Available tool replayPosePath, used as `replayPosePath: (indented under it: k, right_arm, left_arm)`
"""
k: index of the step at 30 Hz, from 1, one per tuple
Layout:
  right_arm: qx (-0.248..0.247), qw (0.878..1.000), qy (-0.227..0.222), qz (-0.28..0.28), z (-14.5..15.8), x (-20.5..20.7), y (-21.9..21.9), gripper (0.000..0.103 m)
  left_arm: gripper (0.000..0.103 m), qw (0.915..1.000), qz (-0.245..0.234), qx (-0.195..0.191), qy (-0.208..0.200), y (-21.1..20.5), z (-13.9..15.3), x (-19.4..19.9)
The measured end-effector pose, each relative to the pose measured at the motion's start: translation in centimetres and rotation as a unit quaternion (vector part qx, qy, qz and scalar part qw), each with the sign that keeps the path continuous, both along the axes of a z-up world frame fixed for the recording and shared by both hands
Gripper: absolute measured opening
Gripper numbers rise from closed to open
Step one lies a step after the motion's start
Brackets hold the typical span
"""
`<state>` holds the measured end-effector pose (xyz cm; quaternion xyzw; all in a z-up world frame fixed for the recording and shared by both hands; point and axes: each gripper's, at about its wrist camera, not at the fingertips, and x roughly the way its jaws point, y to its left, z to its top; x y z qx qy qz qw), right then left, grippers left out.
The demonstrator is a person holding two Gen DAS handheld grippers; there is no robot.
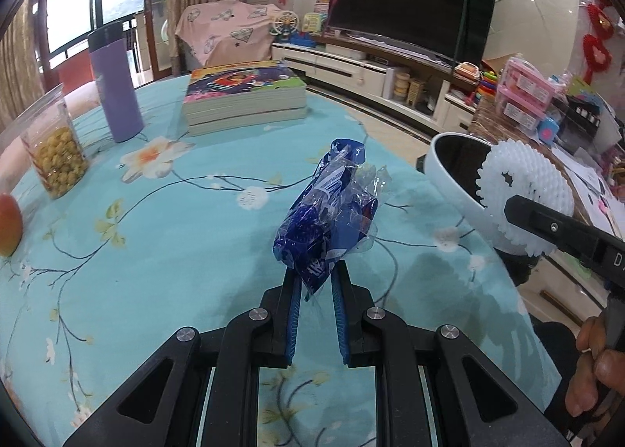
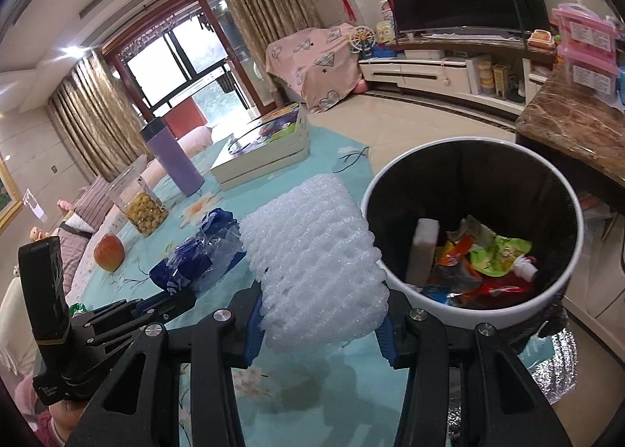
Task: Collect trash
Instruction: 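Carry the foam net and blue wrapper over the bin with both grippers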
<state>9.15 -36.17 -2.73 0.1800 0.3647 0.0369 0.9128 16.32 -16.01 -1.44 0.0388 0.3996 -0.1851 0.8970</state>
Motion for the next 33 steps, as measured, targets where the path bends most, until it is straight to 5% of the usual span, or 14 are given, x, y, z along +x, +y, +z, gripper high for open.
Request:
replayPosePath:
  k: [33]
  right_arm:
    - [-0.002, 0.998, 0.000, -0.067, 0.0, -2.4, -6.1, 0.047]
  left_arm:
    - [0.015, 0.9975, -0.070, -0.010, -0.010, -5.7, 0.9, -0.3]
